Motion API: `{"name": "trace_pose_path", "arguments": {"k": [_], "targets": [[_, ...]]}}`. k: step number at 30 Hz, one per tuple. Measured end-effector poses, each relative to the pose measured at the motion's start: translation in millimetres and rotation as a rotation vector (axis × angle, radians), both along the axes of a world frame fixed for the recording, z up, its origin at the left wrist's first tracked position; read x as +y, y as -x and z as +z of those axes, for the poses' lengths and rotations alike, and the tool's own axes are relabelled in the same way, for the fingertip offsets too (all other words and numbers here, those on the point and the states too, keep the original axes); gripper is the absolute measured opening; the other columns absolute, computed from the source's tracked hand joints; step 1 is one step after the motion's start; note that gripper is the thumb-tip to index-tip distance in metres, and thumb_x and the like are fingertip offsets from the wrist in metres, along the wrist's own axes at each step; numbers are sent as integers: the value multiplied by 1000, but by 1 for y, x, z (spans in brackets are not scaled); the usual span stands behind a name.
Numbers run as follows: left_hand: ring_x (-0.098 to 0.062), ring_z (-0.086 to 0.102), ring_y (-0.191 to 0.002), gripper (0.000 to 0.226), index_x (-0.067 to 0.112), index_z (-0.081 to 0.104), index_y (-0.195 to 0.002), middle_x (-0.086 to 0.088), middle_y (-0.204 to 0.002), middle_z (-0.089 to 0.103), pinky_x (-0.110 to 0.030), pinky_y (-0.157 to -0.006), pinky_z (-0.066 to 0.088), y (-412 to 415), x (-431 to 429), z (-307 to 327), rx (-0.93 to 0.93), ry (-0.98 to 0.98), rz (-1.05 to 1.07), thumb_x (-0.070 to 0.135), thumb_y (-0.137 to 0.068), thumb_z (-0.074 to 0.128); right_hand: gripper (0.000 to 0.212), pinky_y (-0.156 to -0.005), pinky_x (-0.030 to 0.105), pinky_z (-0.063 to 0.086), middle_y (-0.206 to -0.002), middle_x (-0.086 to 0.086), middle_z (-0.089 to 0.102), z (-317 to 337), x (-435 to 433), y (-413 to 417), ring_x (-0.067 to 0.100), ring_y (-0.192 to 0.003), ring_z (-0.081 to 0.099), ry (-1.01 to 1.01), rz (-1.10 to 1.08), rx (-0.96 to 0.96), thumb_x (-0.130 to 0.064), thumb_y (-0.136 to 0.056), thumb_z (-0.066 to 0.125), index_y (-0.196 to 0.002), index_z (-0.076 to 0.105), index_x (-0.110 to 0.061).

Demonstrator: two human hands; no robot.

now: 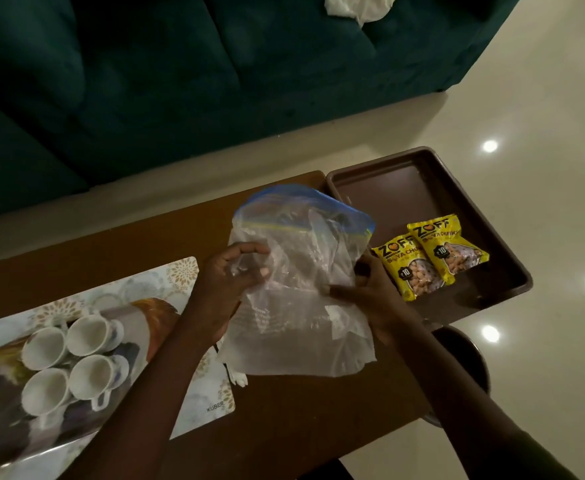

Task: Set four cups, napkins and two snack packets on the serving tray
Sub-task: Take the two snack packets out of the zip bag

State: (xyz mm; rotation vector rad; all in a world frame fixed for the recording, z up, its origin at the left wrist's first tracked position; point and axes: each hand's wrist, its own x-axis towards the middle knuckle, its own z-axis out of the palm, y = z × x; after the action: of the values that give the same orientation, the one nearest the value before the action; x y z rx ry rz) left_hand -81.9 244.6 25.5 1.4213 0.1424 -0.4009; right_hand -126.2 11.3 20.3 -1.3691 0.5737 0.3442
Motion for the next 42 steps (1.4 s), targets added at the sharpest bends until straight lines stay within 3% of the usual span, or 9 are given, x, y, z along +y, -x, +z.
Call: {"name": "trace_pose_path", "arguments": {"k": [4, 9, 11, 16, 21, 25, 29, 35, 42], "targets": [[-19, 74, -89, 38, 20, 71, -105, 9, -105, 75, -21, -66, 57, -3, 19, 3, 72, 77, 164, -9, -81, 65, 71, -84, 59, 54, -124, 17, 62, 11, -1, -1, 42, -103, 65, 0, -78, -102, 10, -74, 72, -132, 37, -13], [-17, 69, -105, 50, 29, 62, -124, -9, -132, 62, -34, -83, 59, -6, 32, 17, 214, 57, -61, 15, -77, 73, 27, -50, 21, 50, -95, 4, 67, 25, 9, -5, 3, -68, 64, 500, 102, -435, -2, -89, 61, -101, 42, -16], [-19, 57, -124, 67, 39, 58, -127, 0, -146, 48, -44, -100, 51, -7, 35, 24, 236, -7, -248, 16, -69, 80, 14, -57, 19, 47, -100, 0, 63, 29, 8, -8, 1, -76, 60, 515, 207, -439, -2, -87, 62, -94, 56, -13], [-10, 51, -122, 94, 38, 42, -139, 9, -150, 37, -13, -81, 52, -7, 28, 34, 60, -295, -506, 1, -64, 86, 70, -73, 21, 57, -129, -3, 57, 43, 2, -11, 7, -107, 64, 97, 373, -105, -4, -69, 81, -130, 54, -25], [-16, 58, -109, 66, 22, 59, -126, -3, -131, 61, -24, -80, 45, -10, 20, 26, -63, -783, -418, 12, -66, 86, 95, -88, 40, 56, -127, 7, 57, 44, -4, -20, 25, -111, 60, 528, 543, -17, -12, -60, 88, -141, 38, -17], [-6, 56, -63, 33, 20, 71, -89, 4, -77, 67, -23, -53, 38, -7, 13, 26, -175, -821, -223, 29, -62, 89, 55, -55, 11, 47, -103, 2, 70, 41, -12, -26, 6, -74, 62, 911, 633, -149, -27, -64, 86, -114, 65, -14], [-23, 51, -93, 41, 7, 67, -88, -1, -96, 46, -28, -71, 37, -14, 17, 22, -314, -959, -153, 27, -59, 90, 42, -71, 24, 45, -104, -1, 58, 38, -29, -28, 13, -92, 53, 1101, 550, -279, -46, -68, 79, -91, 70, -11], [-11, 42, -58, 41, 21, 43, -65, 6, -66, 48, -28, -50, 29, -13, 9, 23, -189, -820, -194, 25, -70, 84, 20, -51, 27, 58, -78, 3, 74, 40, -35, -20, 15, -64, 72, 728, 401, -287, -28, -84, 70, -91, 72, -10], [-17, 61, -78, 24, 17, 54, -89, -1, -90, 65, -32, -63, 50, -2, -28, 24, -13, -600, -90, 21, -80, 75, 25, -47, 26, 29, -56, 0, 47, 31, -8, -15, 10, -50, 39, 983, 218, -496, 4, -77, 58, -61, 46, -11]]}}
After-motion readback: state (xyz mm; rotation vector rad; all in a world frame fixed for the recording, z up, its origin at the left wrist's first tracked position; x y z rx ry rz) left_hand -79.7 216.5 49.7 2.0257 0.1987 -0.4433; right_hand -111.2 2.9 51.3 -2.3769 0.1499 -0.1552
